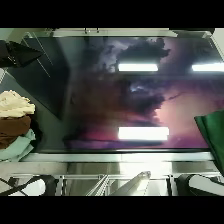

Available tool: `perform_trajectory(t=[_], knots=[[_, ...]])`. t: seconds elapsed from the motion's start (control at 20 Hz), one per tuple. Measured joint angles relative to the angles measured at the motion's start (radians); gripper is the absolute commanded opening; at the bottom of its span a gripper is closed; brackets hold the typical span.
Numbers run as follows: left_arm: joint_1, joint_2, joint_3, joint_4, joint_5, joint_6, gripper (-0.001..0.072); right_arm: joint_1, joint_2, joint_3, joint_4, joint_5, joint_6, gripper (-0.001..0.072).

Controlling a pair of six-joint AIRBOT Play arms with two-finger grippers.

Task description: Fold the shirts.

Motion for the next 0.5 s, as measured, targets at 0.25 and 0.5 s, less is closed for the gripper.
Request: perform_trajectory(t=[0.25, 0.5], knots=[[-0.109, 0.172, -0.19, 0.122, -0.012, -0.023, 0.0011, 0.461, 0.251, -0.224, 0.126, -0.16, -0.083, 0.0014], [-0.22, 0.445, -0.592, 0.21, 0.108, -0.075, 0.0019, 0.845, 0.51, -0.55, 0.159, -0.431, -0.101, 0.0014]])
